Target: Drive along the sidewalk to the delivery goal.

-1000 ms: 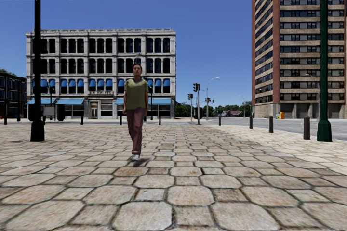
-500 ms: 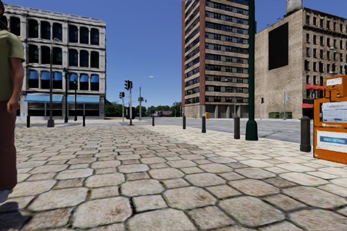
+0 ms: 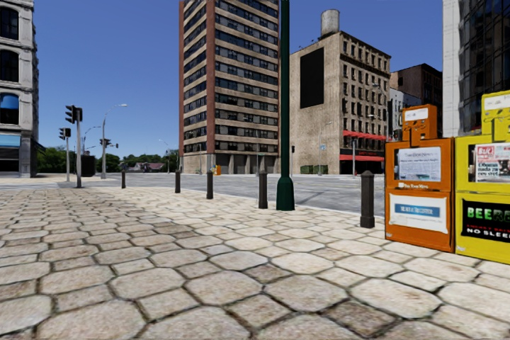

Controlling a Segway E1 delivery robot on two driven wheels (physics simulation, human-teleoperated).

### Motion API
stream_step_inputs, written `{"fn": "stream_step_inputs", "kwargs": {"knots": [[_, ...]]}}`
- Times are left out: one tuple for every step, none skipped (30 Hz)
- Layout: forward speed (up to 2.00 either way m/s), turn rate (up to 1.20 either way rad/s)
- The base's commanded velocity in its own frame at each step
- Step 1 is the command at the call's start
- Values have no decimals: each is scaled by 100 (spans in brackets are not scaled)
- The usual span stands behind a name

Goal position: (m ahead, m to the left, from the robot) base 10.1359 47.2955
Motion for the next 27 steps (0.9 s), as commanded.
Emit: {"fn": "stream_step_inputs", "kwargs": {"knots": [[200,0],[200,0],[200,0],[200,0],[200,0],[200,0],[200,0],[200,0],[200,0],[200,5],[200,7],[200,7],[200,8],[200,14],[200,23],[200,23],[200,28],[200,31],[200,32],[200,32],[200,32],[200,32],[200,32],[200,32],[200,37],[200,48],[200,66]]}}
